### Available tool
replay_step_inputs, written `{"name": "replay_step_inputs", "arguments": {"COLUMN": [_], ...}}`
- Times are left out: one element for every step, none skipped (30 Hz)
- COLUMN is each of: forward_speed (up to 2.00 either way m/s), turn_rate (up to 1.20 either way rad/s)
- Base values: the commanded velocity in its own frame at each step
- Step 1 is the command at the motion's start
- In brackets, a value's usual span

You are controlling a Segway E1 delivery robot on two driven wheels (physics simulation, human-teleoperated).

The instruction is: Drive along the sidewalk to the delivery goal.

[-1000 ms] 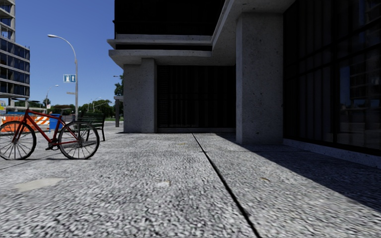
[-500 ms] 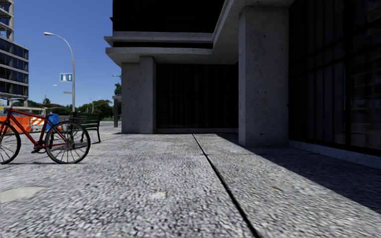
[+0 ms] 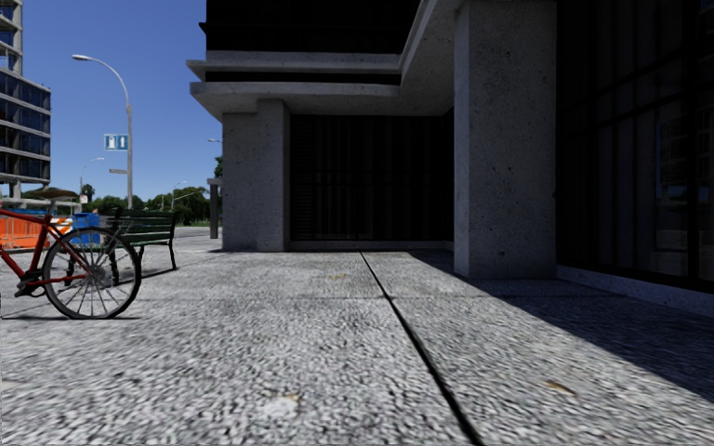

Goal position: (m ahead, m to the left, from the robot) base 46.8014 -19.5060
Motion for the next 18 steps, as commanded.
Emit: {"name": "replay_step_inputs", "arguments": {"forward_speed": [0.97,0.97,0.98,0.99,0.99,0.99,0.99,0.99,1.0,1.0,1.0,1.0,1.0,1.0,1.0,1.0,1.0,1.0], "turn_rate": [0.0,0.0,0.12,0.17,0.19,0.19,0.19,0.19,0.19,0.19,0.19,0.19,0.26,0.26,0.38,0.45,0.47,0.47]}}
